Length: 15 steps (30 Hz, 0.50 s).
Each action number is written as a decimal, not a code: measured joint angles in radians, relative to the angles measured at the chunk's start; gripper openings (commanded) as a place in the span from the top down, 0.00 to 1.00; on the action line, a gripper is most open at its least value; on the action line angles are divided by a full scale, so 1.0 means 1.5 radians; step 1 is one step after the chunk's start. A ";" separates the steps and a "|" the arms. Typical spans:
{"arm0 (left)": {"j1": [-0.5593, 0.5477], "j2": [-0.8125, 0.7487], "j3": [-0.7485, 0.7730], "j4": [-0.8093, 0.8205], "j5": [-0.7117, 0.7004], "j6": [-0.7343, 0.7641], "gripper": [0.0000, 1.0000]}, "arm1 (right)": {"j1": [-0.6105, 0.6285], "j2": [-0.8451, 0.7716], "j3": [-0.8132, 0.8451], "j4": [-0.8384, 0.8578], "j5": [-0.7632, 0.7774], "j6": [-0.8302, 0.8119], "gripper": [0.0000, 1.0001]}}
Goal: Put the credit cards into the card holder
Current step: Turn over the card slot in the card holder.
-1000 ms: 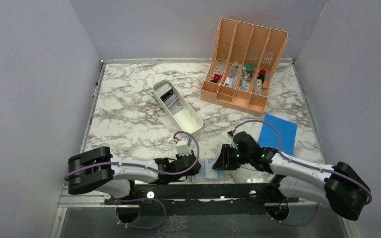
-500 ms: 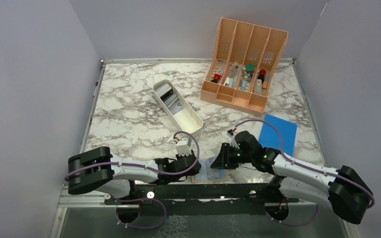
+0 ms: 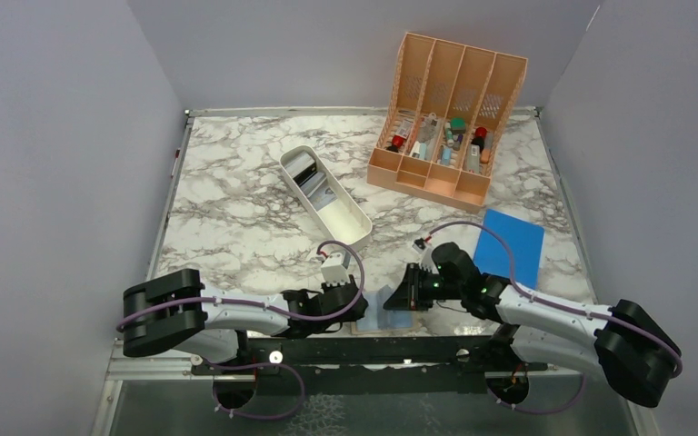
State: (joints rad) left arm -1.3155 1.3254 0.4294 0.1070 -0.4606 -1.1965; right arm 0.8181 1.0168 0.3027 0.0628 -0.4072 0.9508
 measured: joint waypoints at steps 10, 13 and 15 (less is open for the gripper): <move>0.000 -0.001 -0.001 -0.001 0.000 -0.006 0.84 | 0.000 0.019 -0.036 0.092 -0.028 0.031 0.76; 0.000 0.001 -0.001 -0.001 0.000 -0.007 0.84 | 0.000 0.019 -0.041 0.113 -0.037 0.035 0.77; 0.000 0.001 -0.001 -0.001 0.000 -0.007 0.83 | 0.000 0.019 -0.043 0.123 -0.040 0.036 0.79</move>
State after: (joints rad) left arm -1.3155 1.3262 0.4282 0.1062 -0.4610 -1.2072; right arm 0.8181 1.0451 0.2382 0.2470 -0.4671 1.0046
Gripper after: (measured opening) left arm 0.161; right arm 0.235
